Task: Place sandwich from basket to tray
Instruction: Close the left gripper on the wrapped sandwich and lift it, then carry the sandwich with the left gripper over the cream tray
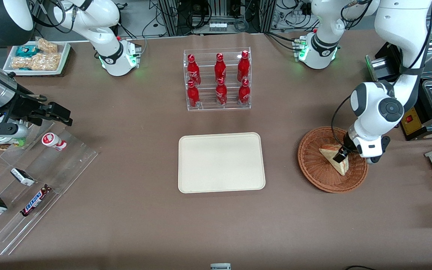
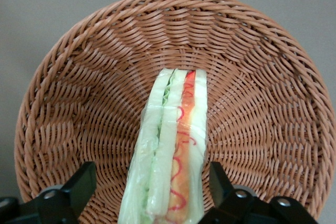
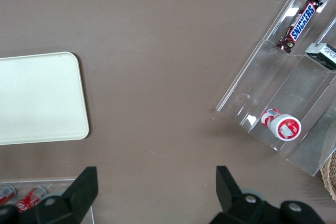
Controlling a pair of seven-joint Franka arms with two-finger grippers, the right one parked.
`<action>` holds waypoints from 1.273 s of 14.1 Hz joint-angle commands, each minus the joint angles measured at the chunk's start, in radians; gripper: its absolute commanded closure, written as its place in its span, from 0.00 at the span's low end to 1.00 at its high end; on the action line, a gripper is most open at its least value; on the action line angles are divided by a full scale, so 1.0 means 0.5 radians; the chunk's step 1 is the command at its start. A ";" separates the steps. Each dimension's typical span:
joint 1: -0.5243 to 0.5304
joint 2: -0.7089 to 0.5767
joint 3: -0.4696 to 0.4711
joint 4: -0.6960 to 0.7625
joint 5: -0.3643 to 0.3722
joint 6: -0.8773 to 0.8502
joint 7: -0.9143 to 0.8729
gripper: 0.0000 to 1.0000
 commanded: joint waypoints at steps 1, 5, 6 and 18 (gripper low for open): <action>-0.040 -0.034 -0.010 0.039 0.024 -0.152 -0.017 0.89; -0.144 -0.025 -0.010 0.390 0.021 -0.640 0.124 0.93; -0.166 -0.003 -0.010 0.495 0.012 -0.726 0.164 0.93; -1.206 0.782 -0.001 1.496 0.097 -0.501 0.091 0.92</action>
